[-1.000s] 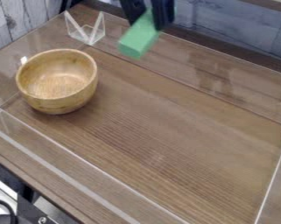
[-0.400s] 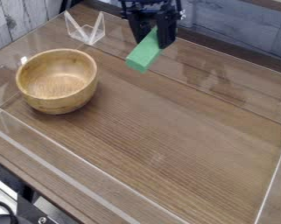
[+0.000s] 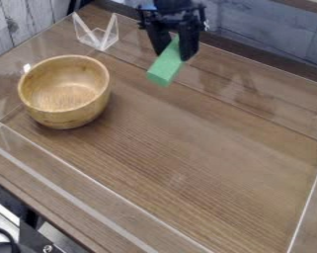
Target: Move green object from inside the wooden bowl to the table next to it
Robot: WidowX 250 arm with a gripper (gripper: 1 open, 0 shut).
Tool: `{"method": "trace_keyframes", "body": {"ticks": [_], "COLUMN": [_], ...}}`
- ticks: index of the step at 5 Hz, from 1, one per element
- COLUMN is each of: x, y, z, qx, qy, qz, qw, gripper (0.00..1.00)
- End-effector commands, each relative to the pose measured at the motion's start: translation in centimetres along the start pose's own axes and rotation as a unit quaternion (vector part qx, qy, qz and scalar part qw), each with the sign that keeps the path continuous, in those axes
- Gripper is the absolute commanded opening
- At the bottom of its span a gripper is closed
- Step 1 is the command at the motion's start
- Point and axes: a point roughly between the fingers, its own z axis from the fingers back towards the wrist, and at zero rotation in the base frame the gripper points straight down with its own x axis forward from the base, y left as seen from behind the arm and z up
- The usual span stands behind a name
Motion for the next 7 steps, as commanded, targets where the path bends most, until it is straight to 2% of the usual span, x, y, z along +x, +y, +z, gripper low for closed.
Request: {"method": "trace_keyframes", "body": {"ticks": [1,2,3,5,6,7], "x": [0.9,1.0,1.0,0.4,0.8,1.4], "y": [-0.2,0.3,0.6,1.8,2.8,3.6], "z": [2.0,2.0,1.8,-2.1,-3.3,-3.9], "qx": [0.006,0.004,0.001,0.015,0.022,0.025], "qy": [-0.034,-0.036,-0.035,-0.011,-0.002,0.003], "qz": [-0.018,-0.023,-0.036,-0.052,-0.042,-0.030], "qw": [0.9992,0.9991,0.9987,0.9985,0.9989,0.9992], "gripper": [0.00,0.00,1.00,1.00,1.00,0.00]}}
